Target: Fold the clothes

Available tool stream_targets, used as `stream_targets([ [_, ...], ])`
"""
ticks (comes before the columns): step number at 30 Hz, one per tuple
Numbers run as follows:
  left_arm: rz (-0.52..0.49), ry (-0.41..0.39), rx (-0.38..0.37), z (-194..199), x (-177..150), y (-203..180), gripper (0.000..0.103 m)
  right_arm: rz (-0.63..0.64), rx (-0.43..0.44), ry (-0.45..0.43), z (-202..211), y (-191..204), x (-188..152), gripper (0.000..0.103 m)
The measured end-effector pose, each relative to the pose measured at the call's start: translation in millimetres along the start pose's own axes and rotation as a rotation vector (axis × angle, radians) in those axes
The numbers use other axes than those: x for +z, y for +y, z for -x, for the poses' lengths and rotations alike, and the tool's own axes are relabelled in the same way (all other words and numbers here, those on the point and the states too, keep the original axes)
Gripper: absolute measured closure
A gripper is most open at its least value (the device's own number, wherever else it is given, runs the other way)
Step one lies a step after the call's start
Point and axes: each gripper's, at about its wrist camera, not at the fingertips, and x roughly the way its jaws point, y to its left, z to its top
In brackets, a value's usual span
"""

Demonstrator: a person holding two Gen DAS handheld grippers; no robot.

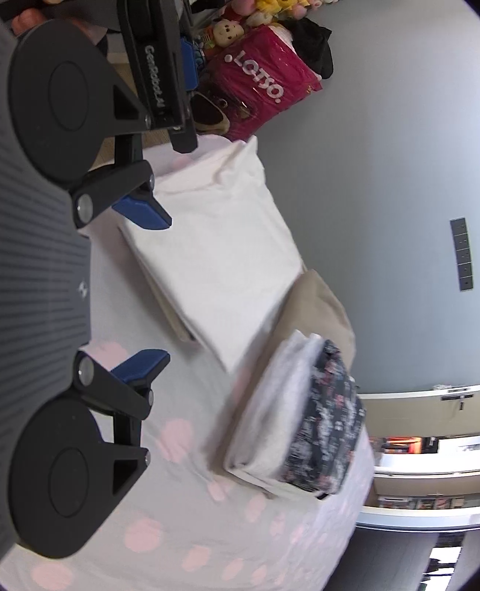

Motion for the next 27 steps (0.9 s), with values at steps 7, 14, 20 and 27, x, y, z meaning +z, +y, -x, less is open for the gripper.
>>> stream_targets([
  [7, -0.004, 0.008, 0.046, -4.1, -11.2, 1.3, 0.025, 0.018, 0.006, 0.028, -3.7, 7.7, -13.7, 0.029],
  [14, 0.011, 0.019, 0.037, -4.6, -9.7, -0.9, 0.025, 0.018, 0.000, 0.026, -0.4, 5.3, -12.9, 0.029],
  [20, 0.010, 0.033, 0.033, -5.1, -9.3, -3.1, 0.025, 0.016, -0.002, 0.030, 0.2, 4.7, -13.4, 0.029],
  [27, -0.009, 0.049, 0.038, -5.7, -10.5, -8.3, 0.025, 0.026, -0.001, 0.032, 0.0, 4.9, -12.7, 0.029],
])
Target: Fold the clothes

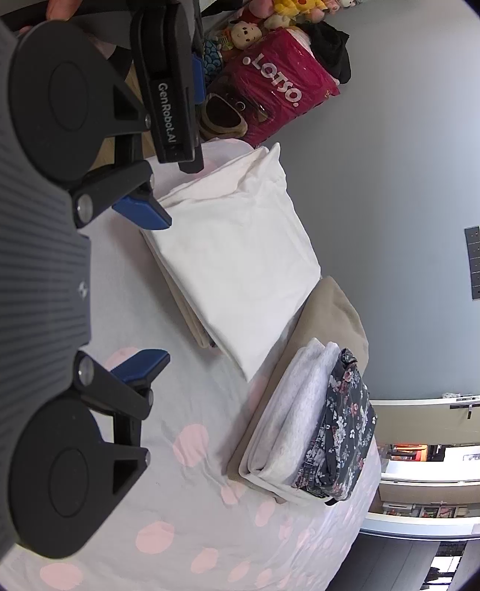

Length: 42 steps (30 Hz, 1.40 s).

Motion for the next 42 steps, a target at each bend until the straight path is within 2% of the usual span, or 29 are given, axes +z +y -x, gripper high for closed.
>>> stream_targets([
  [42, -0.008, 0.034, -0.002, 2.1, -3.8, -8.6, 0.025, -0.026, 0.003, 0.014, 1.0, -3.5, -7.8, 0.029],
])
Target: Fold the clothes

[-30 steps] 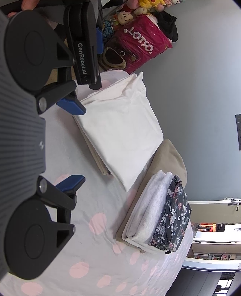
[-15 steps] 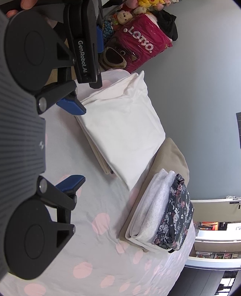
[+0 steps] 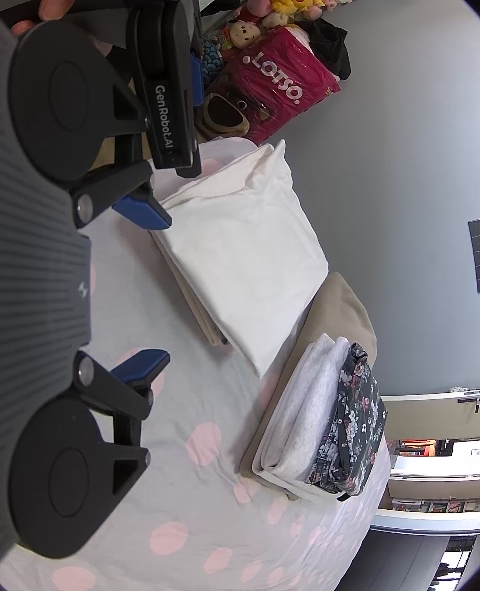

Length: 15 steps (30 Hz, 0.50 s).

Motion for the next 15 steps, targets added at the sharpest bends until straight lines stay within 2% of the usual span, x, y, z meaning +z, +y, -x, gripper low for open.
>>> stream_targets([
  [15, 0.006, 0.007, 0.006, 1.3, -1.5, 1.2, 0.025, -0.004, 0.003, 0.001, 0.1, 0.7, -1.9, 0.029],
])
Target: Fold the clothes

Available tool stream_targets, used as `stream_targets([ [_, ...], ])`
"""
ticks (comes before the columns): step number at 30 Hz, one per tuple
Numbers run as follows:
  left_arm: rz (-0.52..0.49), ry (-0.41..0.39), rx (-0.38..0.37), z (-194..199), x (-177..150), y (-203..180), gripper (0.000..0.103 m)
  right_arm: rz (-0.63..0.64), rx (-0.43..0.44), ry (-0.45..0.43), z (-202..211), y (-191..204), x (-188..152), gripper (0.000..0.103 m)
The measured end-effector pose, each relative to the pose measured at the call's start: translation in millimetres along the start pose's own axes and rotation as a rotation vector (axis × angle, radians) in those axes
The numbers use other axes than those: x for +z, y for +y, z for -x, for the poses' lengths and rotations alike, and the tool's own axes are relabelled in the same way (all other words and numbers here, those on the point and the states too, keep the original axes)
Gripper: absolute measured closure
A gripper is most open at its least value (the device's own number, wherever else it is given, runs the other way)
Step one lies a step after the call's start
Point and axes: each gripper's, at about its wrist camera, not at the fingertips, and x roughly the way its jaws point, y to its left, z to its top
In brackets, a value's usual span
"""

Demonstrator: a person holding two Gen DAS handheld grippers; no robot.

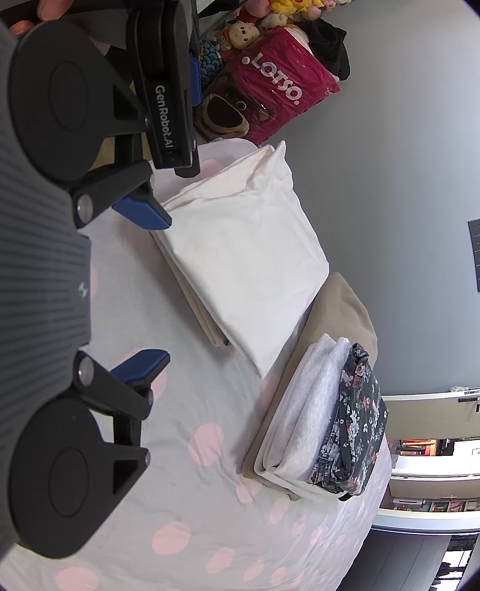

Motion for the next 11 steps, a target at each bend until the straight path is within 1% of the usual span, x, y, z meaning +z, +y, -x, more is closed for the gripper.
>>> stream_targets([
  [11, 0.000, -0.014, 0.016, 2.9, -2.6, 0.2, 0.025, 0.003, 0.003, -0.003, 2.4, 1.3, -1.7, 0.029],
])
